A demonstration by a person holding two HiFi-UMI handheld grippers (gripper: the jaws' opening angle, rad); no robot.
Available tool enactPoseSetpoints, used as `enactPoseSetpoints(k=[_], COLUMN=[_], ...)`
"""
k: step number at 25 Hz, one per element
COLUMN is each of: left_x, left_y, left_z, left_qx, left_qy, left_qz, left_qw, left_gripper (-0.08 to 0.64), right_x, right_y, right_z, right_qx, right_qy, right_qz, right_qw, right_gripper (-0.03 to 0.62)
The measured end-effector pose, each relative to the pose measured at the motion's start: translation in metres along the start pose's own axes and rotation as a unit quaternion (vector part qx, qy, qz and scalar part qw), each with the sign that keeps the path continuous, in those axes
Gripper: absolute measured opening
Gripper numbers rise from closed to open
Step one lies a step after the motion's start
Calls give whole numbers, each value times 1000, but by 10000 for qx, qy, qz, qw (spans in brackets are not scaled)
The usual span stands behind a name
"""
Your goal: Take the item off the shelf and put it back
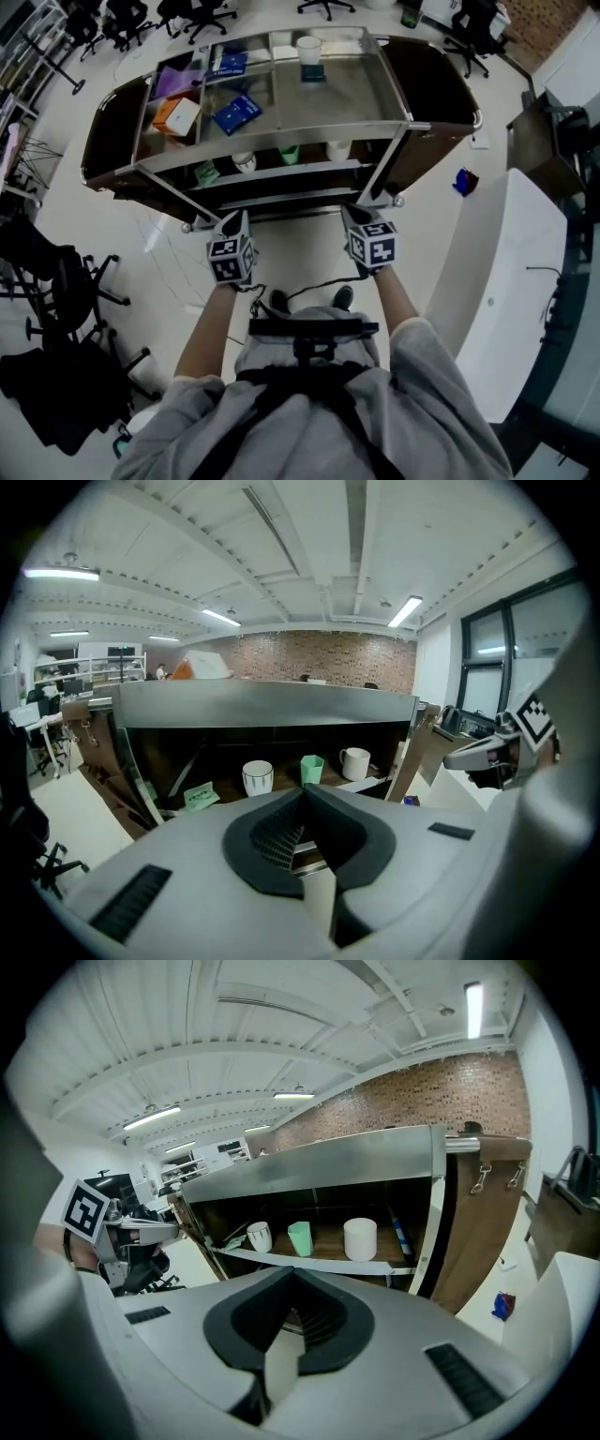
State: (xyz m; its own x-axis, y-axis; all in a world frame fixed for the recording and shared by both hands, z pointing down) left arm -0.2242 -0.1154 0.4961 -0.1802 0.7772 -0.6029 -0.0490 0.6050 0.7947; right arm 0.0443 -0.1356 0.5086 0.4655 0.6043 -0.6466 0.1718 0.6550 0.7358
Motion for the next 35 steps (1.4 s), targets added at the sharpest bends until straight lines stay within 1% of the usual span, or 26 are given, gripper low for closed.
enactPoseSetpoints(k=[6, 13, 19, 27, 35], left_x=[16, 24, 23, 22, 23], left_y=[21, 29, 33, 33, 45], left_z=[-26, -45, -53, -56, -60], left_qx=[223, 481, 533, 558, 647], left_qy=[-139, -213, -172, -149, -104], left_qz=[-100, -72, -94, -90, -179], left_qw=[9996, 9986, 9984, 9983, 9977], left_gripper=[6, 6, 6, 6, 6], right_x=[8, 8, 6, 9, 6], right_y=[3, 7, 8, 5, 8], right_z=[5, 6, 6, 9, 5], right_qx=[-133, -221, -157, -187, -168], right_qy=[67, 136, 214, 248, 245], right_qz=[148, 145, 151, 189, 142], right_qw=[9998, 9996, 9995, 9993, 9995], right_gripper=[9, 9, 9, 9, 9])
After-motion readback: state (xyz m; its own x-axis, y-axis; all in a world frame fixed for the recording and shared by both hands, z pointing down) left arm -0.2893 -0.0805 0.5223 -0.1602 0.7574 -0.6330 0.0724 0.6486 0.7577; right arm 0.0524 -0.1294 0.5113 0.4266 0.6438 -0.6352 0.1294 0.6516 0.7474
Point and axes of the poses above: the fingertips, and each gripper's own axes: x backward along the fingers, z to its right, y out of its underside, the point moved 2 cm from there along x, backward along the fingers, and after that the axes turned 7 degrees about -z, right-handed, at the moved point
